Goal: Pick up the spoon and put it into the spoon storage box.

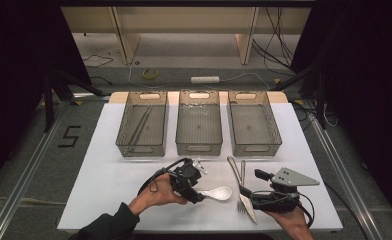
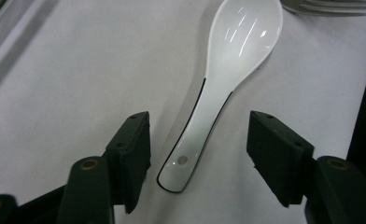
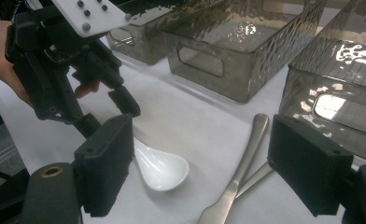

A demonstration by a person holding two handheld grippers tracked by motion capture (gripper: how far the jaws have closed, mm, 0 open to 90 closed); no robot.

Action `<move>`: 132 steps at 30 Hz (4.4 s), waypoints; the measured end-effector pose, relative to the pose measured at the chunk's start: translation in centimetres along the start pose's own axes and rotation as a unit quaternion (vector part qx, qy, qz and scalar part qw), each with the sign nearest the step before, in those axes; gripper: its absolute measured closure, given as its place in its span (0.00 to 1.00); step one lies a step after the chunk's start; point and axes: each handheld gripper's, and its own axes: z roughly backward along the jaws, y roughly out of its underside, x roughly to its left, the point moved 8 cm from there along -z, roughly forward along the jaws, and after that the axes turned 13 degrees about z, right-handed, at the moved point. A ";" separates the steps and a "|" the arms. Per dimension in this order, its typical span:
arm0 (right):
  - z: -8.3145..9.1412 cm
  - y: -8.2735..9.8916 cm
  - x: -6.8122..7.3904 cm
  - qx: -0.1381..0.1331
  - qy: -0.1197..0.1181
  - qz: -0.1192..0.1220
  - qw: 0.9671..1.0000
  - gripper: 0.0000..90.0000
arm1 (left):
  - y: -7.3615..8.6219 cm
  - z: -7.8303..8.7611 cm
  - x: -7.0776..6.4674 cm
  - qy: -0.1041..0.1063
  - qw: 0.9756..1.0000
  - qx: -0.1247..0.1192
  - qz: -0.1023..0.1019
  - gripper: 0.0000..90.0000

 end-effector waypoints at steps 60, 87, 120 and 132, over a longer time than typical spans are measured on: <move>0.0 0.0 0.0 0.002 0.002 0.000 1.000 0.27 | 0.1 -1.4 -0.1 -0.037 0.998 0.015 -0.048 0.95; 0.0 0.0 -0.1 0.001 0.001 -0.001 1.000 0.27 | -2.1 3.5 2.5 -0.019 0.994 -0.108 0.022 0.95; -0.1 0.1 -0.1 0.004 0.002 -0.001 1.000 0.27 | -4.0 8.3 6.7 -0.029 0.973 -0.209 0.091 0.95; -0.1 0.1 -0.1 0.003 0.001 -0.001 1.000 0.27 | -4.7 9.4 7.8 -0.035 0.967 -0.228 0.104 0.95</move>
